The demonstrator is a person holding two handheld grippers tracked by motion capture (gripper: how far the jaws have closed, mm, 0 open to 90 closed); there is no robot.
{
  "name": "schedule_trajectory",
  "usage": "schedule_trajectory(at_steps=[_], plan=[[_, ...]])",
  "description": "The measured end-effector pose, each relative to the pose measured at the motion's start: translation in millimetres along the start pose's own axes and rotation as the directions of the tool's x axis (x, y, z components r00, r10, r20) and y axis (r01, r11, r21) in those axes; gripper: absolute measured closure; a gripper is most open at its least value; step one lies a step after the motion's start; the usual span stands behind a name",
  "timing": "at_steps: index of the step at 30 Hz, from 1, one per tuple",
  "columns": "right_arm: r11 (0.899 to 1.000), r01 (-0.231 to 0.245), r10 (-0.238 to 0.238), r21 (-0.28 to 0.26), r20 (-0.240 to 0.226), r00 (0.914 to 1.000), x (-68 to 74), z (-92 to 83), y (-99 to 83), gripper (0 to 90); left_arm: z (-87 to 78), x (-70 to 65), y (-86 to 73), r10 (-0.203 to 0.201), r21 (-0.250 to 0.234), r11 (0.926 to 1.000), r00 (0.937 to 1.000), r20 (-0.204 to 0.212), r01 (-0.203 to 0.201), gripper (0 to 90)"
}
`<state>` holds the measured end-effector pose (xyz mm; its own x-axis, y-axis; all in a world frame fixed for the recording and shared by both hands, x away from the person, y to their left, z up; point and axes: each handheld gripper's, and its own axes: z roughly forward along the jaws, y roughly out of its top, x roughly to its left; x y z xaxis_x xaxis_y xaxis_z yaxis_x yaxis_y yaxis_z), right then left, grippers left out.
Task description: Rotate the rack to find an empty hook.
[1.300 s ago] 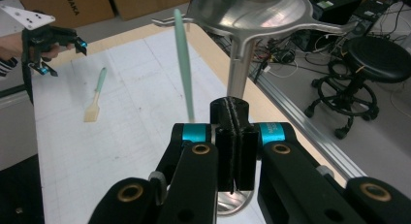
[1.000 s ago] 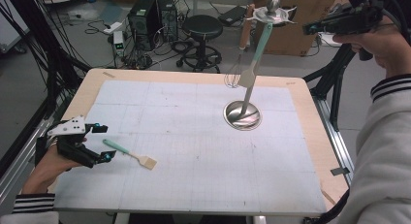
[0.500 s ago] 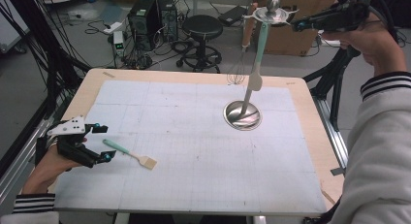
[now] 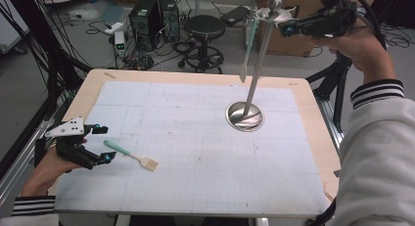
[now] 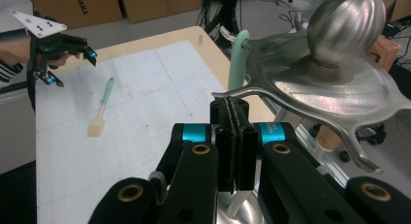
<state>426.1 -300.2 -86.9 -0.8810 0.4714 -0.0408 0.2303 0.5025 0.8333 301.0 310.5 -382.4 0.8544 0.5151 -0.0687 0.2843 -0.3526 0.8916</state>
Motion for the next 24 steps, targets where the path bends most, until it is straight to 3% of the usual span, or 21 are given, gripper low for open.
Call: schedule_trajectory(at_steps=[8,12,14,19,24], plan=[[1.0,0.002,-0.002,-0.007,-0.005,1.0,5.3,-2.8,-10.8,88.8,-0.8,-0.5,0.2,0.0,-0.003,1.0,1.0,0.002,0.0,1.7],[1.0,-0.006,0.006,-0.02,0.0,1.0,10.1,-6.0,-20.8,80.7,-2.7,-1.2,0.6,0.002,-0.009,1.0,1.0,-0.005,-0.002,1.7],[0.999,-0.022,0.022,-0.038,0.002,0.9998,14.7,-7.0,-26.6,72.5,-3.6,-1.6,0.9,0.0,-0.014,0.9999,1.0,-0.004,0.0,1.7],[1.0,-0.011,0.011,-0.001,-0.012,0.9999,28.9,-2.8,-43.2,61.5,-4.0,-1.3,1.3,0.006,-0.017,0.9998,1.0,0.0,-0.006,1.7],[1.0,-0.016,0.015,-0.016,-0.013,0.9998,41.2,-1.6,-59.5,48.0,-3.8,-2.8,2.1,0.009,-0.015,0.9998,0.9999,0.007,-0.009,1.6]])
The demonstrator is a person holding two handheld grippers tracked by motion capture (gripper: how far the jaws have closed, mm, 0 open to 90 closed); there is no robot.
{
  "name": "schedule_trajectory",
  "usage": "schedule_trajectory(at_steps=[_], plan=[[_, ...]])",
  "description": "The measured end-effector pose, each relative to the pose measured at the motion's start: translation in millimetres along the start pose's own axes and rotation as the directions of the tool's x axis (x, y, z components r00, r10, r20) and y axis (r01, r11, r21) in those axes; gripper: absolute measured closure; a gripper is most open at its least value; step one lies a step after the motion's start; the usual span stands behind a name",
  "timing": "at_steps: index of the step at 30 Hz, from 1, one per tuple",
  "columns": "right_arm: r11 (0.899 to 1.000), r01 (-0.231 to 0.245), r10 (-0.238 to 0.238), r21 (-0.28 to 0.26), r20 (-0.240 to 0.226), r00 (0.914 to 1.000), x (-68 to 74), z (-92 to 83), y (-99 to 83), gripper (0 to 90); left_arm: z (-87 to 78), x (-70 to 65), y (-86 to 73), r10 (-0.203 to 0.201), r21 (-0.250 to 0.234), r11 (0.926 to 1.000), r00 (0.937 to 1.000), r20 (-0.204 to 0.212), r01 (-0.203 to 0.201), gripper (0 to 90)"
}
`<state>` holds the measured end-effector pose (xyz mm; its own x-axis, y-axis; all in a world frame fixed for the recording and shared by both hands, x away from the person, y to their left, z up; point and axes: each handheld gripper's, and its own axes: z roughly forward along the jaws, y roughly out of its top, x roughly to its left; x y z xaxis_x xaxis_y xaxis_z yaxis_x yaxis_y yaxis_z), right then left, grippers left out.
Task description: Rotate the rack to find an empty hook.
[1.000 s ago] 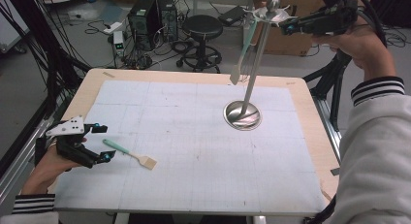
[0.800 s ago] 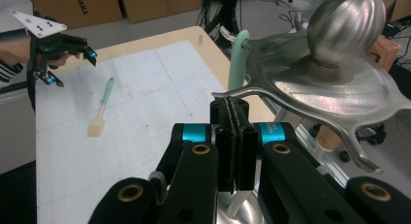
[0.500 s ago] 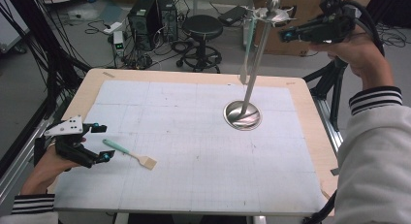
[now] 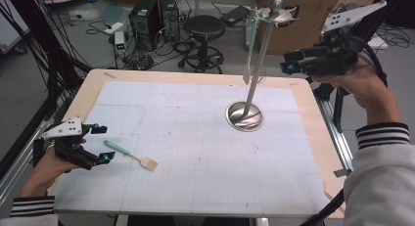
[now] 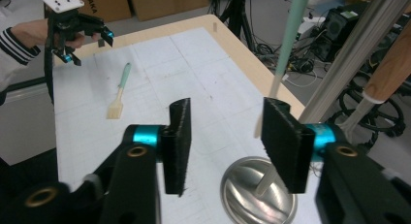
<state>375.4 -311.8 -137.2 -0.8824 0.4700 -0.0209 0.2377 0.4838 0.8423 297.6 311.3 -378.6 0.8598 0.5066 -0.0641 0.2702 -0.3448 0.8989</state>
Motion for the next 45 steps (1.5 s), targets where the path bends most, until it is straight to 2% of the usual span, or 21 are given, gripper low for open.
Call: schedule_trajectory(at_steps=[2,3,8,11,13,21,25,28,33,36,39,45], plan=[[1.0,-0.009,0.009,0.01,0.013,0.9999,4.4,0.4,-6.3,38.1,0.0,-0.4,0.6,0.002,-0.003,1.0,1.0,0.001,-0.002,1.7],[1.0,-0.015,0.015,0.02,0.005,0.9999,7.0,0.7,-9.5,34.7,-0.1,-0.6,0.7,0.001,-0.002,1.0,1.0,0.0,-0.001,1.7],[1.0,0.006,-0.006,0.026,-0.01,0.9999,18.6,4.9,-26.2,12.9,-0.3,-1.4,1.3,0.007,-0.002,1.0,1.0,0.001,-0.007,1.6],[1.0,0.002,-0.002,0.028,-0.027,0.9996,24.0,8.9,-36.3,8.7,-0.7,-1.7,1.9,0.013,-0.001,0.9999,0.9999,0.001,-0.013,1.7],[1.0,-0.003,0.004,0.022,-0.031,0.9995,26.6,11.8,-43.2,0.0,-1.1,-2.5,2.6,0.013,-0.003,0.9999,0.9999,-0.002,-0.013,1.7],[0.999,-0.02,0.017,-0.041,-0.074,0.9971,41.8,24.9,-72.7,0.0,-1.4,-4.4,3.9,0.02,-0.001,0.9998,0.9998,-0.006,-0.02,1.7],[0.998,-0.017,0.013,-0.06,-0.063,0.9979,51.5,33.0,-90.9,0.0,-0.3,-6.1,4.7,0.024,0.005,0.9997,0.9997,-0.004,-0.024,1.7],[0.997,-0.026,0.022,-0.068,-0.063,0.9977,55.5,38.1,-107.2,0.0,-0.1,-6.2,5.0,0.028,0.008,0.9996,0.9996,-0.005,-0.028,1.6],[0.998,-0.049,0.047,-0.042,-0.05,0.9976,60.8,47.0,-130.4,0.0,-0.3,-6.2,5.3,0.028,0.006,0.9996,0.9996,-0.007,-0.028,1.6],[0.997,-0.055,0.053,-0.044,-0.051,0.9973,64.3,54.3,-142.1,0.0,0.7,-5.9,4.9,0.025,0.01,0.9996,0.9997,-0.007,-0.025,1.6],[0.997,-0.072,0.07,-0.033,-0.072,0.9949,66.6,64.5,-154.9,0.0,1.6,-6.6,5.0,0.03,0.014,0.9995,0.9995,-0.005,-0.03,1.7],[0.994,-0.094,0.091,-0.063,-0.048,0.9947,72.7,75.9,-179.1,0.0,3.8,-6.8,5.4,0.031,0.027,0.9992,0.9995,-0.007,-0.031,1.6]])
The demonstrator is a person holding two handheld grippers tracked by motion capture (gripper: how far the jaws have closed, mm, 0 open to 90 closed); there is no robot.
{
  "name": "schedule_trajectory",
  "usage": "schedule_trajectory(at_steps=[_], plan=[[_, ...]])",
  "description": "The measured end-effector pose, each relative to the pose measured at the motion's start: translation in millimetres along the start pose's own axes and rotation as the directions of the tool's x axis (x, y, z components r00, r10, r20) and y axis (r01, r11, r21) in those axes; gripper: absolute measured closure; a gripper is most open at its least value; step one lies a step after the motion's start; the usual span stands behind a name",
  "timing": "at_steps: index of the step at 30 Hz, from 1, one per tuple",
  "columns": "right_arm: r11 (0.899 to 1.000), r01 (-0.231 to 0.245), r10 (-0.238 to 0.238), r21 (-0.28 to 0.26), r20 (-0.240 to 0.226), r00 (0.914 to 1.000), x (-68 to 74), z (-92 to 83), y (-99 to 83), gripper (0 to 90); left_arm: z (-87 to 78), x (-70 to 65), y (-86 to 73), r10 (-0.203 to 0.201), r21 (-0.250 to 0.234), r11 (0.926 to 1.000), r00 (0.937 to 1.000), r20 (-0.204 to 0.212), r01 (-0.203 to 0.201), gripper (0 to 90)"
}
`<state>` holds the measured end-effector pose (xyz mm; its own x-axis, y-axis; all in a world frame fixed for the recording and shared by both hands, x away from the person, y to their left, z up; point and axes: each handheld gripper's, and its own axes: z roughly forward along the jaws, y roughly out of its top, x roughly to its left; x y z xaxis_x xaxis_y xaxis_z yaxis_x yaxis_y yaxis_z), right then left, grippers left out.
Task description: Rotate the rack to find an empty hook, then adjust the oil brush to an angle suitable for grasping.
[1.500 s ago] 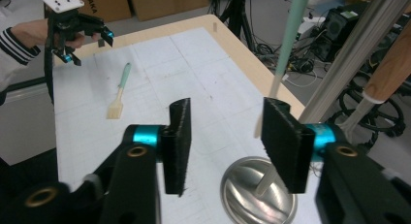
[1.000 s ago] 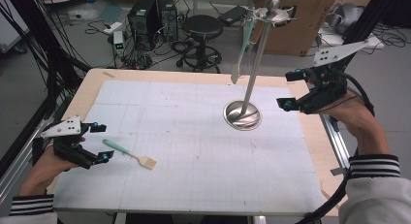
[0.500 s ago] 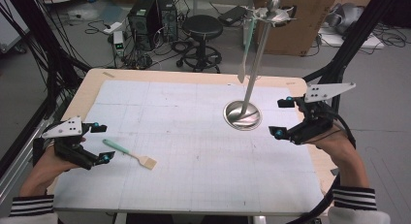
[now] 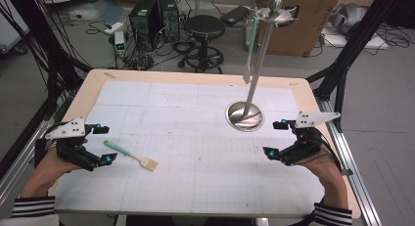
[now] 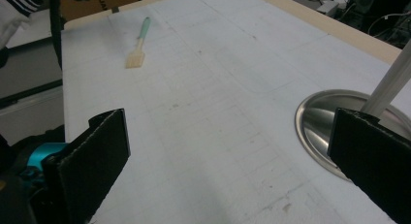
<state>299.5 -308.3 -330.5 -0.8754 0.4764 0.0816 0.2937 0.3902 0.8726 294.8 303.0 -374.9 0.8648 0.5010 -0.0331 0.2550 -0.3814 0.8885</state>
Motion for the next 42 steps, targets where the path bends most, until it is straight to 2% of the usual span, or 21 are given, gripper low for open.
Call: schedule_trajectory(at_steps=[2,8,9,11,14,16,18,22,27,36,38,40,42], plan=[[1.0,-0.006,0.006,-0.017,-0.019,0.9998,1.1,2.6,-6.0,0.0,-0.9,0.1,0.0,0.001,-0.002,1.0,1.0,0.004,-0.001,1.6],[1.0,-0.006,0.006,0.028,-0.018,0.9998,4.9,14.4,-18.7,0.1,-4.3,-0.1,0.1,-0.001,-0.014,0.9999,1.0,0.001,0.001,1.6],[0.999,-0.011,0.012,0.052,-0.02,0.9997,4.9,16.4,-19.6,0.1,-3.9,-0.4,0.3,-0.001,-0.015,0.9999,1.0,0.002,0.001,1.7],[0.997,-0.01,0.01,0.077,0.001,0.9999,5.8,18.0,-20.9,0.1,-2.6,-1.2,0.5,0.004,-0.008,1.0,1.0,0.004,-0.004,1.7],[0.999,-0.008,0.008,0.032,-0.016,0.9998,6.6,17.1,-26.2,0.0,-0.8,-2.3,1.2,0.008,-0.003,1.0,0.9999,0.008,-0.008,1.7],[1.0,-0.026,0.026,-0.003,-0.04,0.9988,6.8,15.7,-32.0,0.0,-0.8,-3.1,1.7,0.013,-0.004,0.9999,0.9998,0.011,-0.013,1.7],[1.0,-0.03,0.03,0.005,-0.019,0.9994,6.4,13.5,-33.7,0.0,-1.7,-3.2,2.1,0.016,-0.006,0.9999,0.9998,0.009,-0.016,1.7],[0.999,-0.04,0.04,-0.027,-0.007,0.9992,6.6,9.4,-31.1,0.0,-2.5,-3.6,3.5,0.016,-0.011,0.9998,0.9999,0.003,-0.016,1.7],[1.0,-0.03,0.03,-0.008,0.008,0.9995,10.0,10.7,-31.0,0.0,-0.5,-7.3,4.3,0.034,0.006,0.9994,0.9994,-0.002,-0.034,1.7],[0.998,-0.035,0.037,-0.054,0.038,0.9986,11.8,-2.4,-30.8,0.0,4.3,-14.2,16.7,0.072,0.006,0.9974,0.9974,-0.004,-0.072,1.7],[0.997,-0.034,0.037,-0.068,0.041,0.9985,11.7,-6.4,-31.9,0.1,6.5,-13.5,19.5,0.073,0.017,0.9972,0.9973,0.002,-0.073,1.7],[0.997,-0.03,0.033,-0.076,0.045,0.9985,11.5,-9.3,-33.2,0.0,7.9,-10.2,22.0,0.035,0.043,0.9984,0.9986,0.04,-0.037,1.7],[0.997,-0.034,0.037,-0.073,0.046,0.9982,11.6,-11.8,-34.5,0.1,9.0,-6.8,26.2,0.056,0.067,0.9961,0.9982,0.024,-0.057,1.8]])
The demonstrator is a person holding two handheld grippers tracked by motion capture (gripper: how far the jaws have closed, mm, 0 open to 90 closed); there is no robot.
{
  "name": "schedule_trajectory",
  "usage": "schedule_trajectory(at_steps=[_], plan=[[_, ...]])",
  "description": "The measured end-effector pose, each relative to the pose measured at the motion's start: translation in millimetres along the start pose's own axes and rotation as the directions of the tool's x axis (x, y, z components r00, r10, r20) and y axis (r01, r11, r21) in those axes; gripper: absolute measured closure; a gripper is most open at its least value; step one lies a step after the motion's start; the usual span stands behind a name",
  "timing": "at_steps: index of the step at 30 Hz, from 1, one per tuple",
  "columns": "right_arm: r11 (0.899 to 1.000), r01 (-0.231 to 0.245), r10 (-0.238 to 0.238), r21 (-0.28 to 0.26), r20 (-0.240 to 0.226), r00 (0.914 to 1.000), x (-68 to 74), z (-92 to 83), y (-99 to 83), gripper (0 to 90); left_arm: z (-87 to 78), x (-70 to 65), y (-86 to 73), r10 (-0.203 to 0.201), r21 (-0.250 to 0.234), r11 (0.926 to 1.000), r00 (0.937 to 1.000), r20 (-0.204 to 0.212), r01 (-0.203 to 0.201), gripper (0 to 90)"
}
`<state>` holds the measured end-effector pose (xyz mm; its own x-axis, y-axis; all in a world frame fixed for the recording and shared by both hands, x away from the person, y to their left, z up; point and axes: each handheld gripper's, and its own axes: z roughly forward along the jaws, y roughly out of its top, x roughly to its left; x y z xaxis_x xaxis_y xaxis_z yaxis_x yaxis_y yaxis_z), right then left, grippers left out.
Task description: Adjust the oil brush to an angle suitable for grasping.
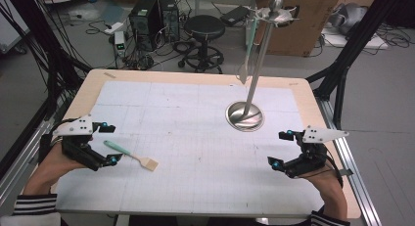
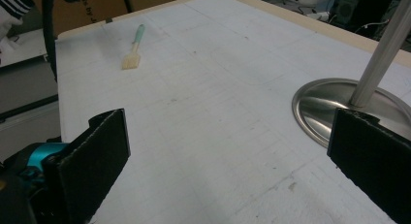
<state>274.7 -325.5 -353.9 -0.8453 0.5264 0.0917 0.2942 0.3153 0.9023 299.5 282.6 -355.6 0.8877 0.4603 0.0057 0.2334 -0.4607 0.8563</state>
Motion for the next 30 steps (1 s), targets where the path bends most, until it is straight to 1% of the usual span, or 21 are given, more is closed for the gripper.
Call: schedule_trajectory(at_steps=[2,3,4,5,6,7,9,11,13,14,15,17,18,21,22,23,24,25,26,30], plan=[[1.0,-0.002,0.002,-0.009,0.003,1.0,-0.4,-1.9,-0.3,0.1,-0.1,3.2,6.1,0.014,0.018,0.9998,0.9998,-0.015,-0.014,3.3],[1.0,-0.004,0.004,-0.012,0.005,1.0,-0.3,-2.7,-0.3,0.0,-1.2,5.1,9.5,0.022,0.018,0.9996,0.9996,-0.015,-0.022,3.3],[1.0,-0.004,0.004,-0.016,0.005,1.0,-0.3,-3.2,-0.3,0.1,-2.7,7.0,12.9,0.027,0.018,0.9995,0.9996,-0.009,-0.027,4.5],[1.0,-0.007,0.007,-0.017,0.006,1.0,0.2,-3.4,-0.4,0.1,-4.8,8.9,16.5,0.036,0.019,0.9992,0.9993,-0.009,-0.036,7.2],[1.0,-0.004,0.004,-0.017,0.006,1.0,0.5,-3.4,-0.2,0.0,-6.7,10.7,19.6,0.037,0.014,0.9992,0.9993,-0.01,-0.037,8.1],[1.0,-0.002,0.002,-0.015,0.004,1.0,1.1,-3.4,0.0,0.0,-9.1,12.9,22.8,0.038,0.018,0.9991,0.9992,-0.007,-0.038,8.3],[1.0,0.005,-0.005,-0.013,0.006,1.0,1.8,-3.3,0.6,0.0,-12.7,16.6,28.6,0.052,0.029,0.9983,0.9987,0.002,-0.052,12.0],[1.0,0.006,-0.006,-0.016,0.002,1.0,2.8,-3.2,1.4,0.1,-13.9,19.3,34.5,0.052,0.045,0.9976,0.9986,0.001,-0.052,13.3],[1.0,0.009,-0.009,-0.014,0.003,1.0,3.0,-3.3,2.2,0.0,-13.7,22.0,40.3,0.068,0.068,0.9953,0.9975,0.021,-0.069,18.0],[1.0,0.008,-0.008,-0.014,0.005,1.0,2.9,-3.4,2.4,0.0,-12.4,23.9,42.6,0.073,0.075,0.9943,0.9967,0.037,-0.075,21.4],[1.0,0.005,-0.005,-0.015,0.005,1.0,2.7,-3.4,2.5,0.0,-10.7,25.4,44.8,0.072,0.089,0.9932,0.9965,0.042,-0.075,25.0],[1.0,0.008,-0.008,-0.013,0.006,0.9999,1.8,-2.7,2.4,0.1,-6.3,28.1,48.9,0.072,0.122,0.9896,0.9966,0.04,-0.077,29.5],[1.0,0.011,-0.011,-0.011,0.007,0.9999,1.3,-2.2,2.4,0.0,-4.4,29.5,50.8,0.079,0.137,0.9869,0.9959,0.044,-0.084,31.7],[1.0,0.007,-0.007,-0.01,0.008,0.9999,-0.2,-1.8,2.3,0.0,1.7,33.1,56.0,0.09,0.174,0.9801,0.9951,0.041,-0.095,40.9],[1.0,0.003,-0.002,-0.013,0.007,1.0,-0.3,-1.8,2.4,0.0,3.6,34.8,57.1,0.099,0.185,0.977,0.9939,0.048,-0.107,44.3],[1.0,0.002,-0.002,-0.013,0.007,1.0,-0.5,-2.0,2.4,0.0,5.6,35.3,57.7,0.095,0.194,0.9756,0.9941,0.052,-0.103,47.4],[1.0,0.004,-0.004,-0.013,0.007,1.0,-0.8,-2.3,2.3,0.1,6.9,36.9,58.8,0.104,0.215,0.97,0.9929,0.057,-0.114,50.3],[1.0,0.006,-0.005,-0.016,0.01,0.9999,-0.9,-2.6,2.4,0.0,8.7,37.8,59.2,0.111,0.225,0.9667,0.9921,0.058,-0.121,53.5],[1.0,0.004,-0.003,-0.015,0.011,0.9999,-0.7,-3.1,2.4,0.0,9.6,39.3,59.9,0.118,0.243,0.9613,0.991,0.062,-0.13,56.9],[1.0,0.006,-0.006,-0.017,0.011,0.9999,-0.2,-4.9,2.3,0.1,13.8,44.8,59.3,0.102,0.268,0.9561,0.992,0.075,-0.119,68.2]])
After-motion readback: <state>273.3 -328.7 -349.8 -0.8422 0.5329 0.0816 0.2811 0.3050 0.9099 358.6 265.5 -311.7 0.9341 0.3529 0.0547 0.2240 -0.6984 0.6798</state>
